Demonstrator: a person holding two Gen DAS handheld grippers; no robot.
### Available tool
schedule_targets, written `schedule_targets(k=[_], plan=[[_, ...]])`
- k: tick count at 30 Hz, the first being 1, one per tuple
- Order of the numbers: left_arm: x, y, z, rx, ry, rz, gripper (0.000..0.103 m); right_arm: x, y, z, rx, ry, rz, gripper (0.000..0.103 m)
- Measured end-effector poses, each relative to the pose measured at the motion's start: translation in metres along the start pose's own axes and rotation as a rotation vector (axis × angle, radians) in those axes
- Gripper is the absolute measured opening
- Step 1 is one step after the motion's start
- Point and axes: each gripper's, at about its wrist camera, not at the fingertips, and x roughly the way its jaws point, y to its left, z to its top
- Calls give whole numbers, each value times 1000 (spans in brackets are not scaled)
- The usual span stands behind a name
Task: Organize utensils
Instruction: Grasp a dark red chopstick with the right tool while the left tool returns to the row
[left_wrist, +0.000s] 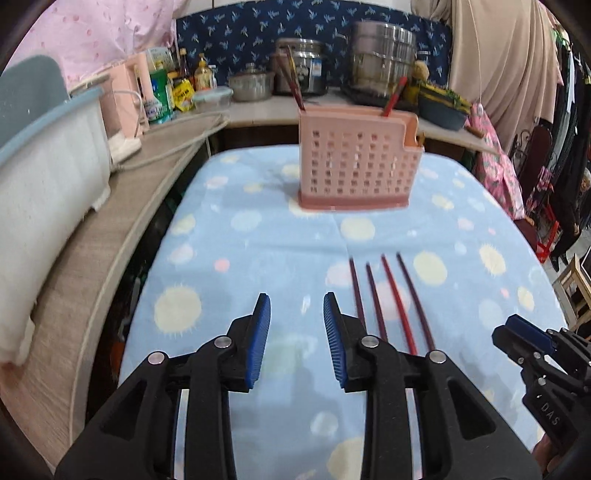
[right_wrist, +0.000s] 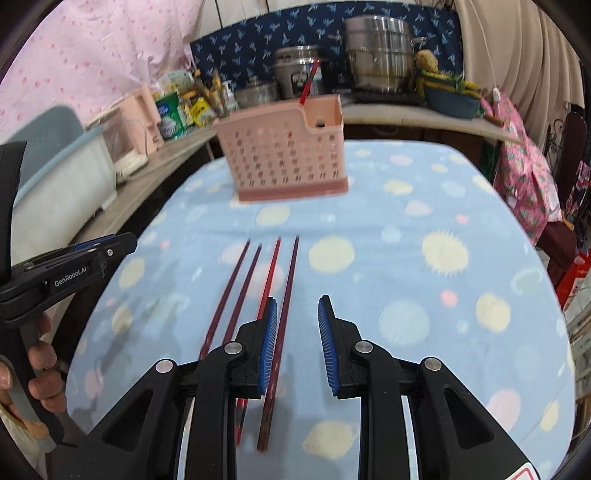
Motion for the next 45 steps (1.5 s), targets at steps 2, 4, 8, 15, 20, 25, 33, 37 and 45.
schedule_targets(k=[2, 4, 8, 15, 20, 25, 33, 37, 45], plan=[[2, -2, -14, 16, 19, 24, 30, 5, 4, -16, -13, 29, -4, 23], [4, -3, -26, 22, 45, 28, 35, 10, 7, -29, -13, 60, 2, 23], [8, -3, -46, 25, 84, 34, 35, 17, 11, -51, -10, 100, 7, 23], [10, -3, -65, 26, 129, 47, 43, 21, 18, -68, -20, 134, 10, 23], [11, -6, -72, 22, 149, 33, 46, 23, 20, -74, -21, 147, 11, 23], [11, -11, -75, 36, 162, 12, 49, 24, 21, -75, -26, 146, 4, 23], [14, -17, -79, 43, 180, -23, 52, 25, 19, -75, -28, 145, -20, 10], [14, -20, -80, 39, 188, -44, 56, 24, 13, -75, -8, 142, -34, 7], [14, -31, -87, 43, 212, -92, 57, 21, 1, -75, 28, 132, -46, 6]])
